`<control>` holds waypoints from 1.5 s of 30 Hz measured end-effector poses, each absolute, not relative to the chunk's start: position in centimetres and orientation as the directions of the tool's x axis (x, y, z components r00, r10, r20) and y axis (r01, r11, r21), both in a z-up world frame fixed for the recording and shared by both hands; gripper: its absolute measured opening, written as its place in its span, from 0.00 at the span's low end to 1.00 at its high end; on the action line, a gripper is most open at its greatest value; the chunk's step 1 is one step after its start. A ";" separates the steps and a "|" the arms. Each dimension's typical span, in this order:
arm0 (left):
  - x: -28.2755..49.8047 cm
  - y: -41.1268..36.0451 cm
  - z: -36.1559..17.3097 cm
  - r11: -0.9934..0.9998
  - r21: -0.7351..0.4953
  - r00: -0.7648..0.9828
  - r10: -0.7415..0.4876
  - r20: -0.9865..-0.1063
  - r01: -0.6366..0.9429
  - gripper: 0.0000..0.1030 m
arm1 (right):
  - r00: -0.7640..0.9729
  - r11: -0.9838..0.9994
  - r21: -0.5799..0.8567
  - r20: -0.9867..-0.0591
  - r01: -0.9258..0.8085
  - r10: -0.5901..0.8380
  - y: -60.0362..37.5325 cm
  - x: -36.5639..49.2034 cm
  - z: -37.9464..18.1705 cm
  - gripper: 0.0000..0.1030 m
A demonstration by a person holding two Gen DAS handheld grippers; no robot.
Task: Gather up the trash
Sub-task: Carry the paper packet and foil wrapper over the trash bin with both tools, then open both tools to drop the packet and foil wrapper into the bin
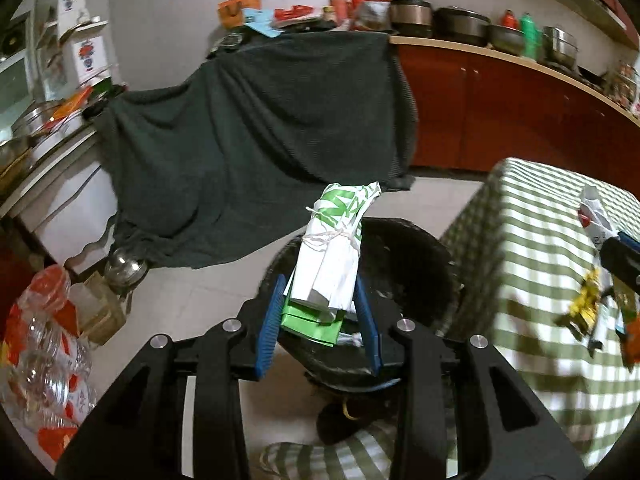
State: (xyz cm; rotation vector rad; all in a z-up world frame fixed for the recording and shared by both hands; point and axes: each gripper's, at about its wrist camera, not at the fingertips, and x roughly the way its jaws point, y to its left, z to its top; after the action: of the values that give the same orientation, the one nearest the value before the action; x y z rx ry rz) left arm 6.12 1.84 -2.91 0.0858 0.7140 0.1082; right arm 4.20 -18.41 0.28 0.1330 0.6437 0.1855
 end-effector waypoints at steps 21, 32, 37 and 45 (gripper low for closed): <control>11.8 6.0 -6.2 0.981 0.089 0.700 0.184 -0.691 -0.170 0.33 | 0.686 0.952 0.162 -0.663 -0.260 0.300 -10.7 11.7 -2.9 0.20; 13.5 6.7 -7.5 0.981 0.075 0.684 0.178 -0.707 -0.178 0.56 | 0.672 0.957 0.172 -0.682 -0.234 0.287 -10.2 13.2 -3.5 0.37; 13.1 6.5 -7.3 0.983 0.069 0.691 0.171 -0.702 -0.173 0.59 | 0.693 0.960 0.177 -0.665 -0.217 0.279 -11.3 12.3 -2.6 0.40; 11.3 4.0 -6.2 0.994 0.048 0.711 0.106 -0.695 -0.101 0.59 | 0.745 0.978 0.159 -0.634 -0.138 0.208 -15.6 8.7 -1.2 0.44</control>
State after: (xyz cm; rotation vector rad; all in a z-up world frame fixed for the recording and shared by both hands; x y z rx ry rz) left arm 11.25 4.05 -6.22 0.0070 0.7717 0.1148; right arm 8.66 -15.65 -1.24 0.1040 0.7058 0.1900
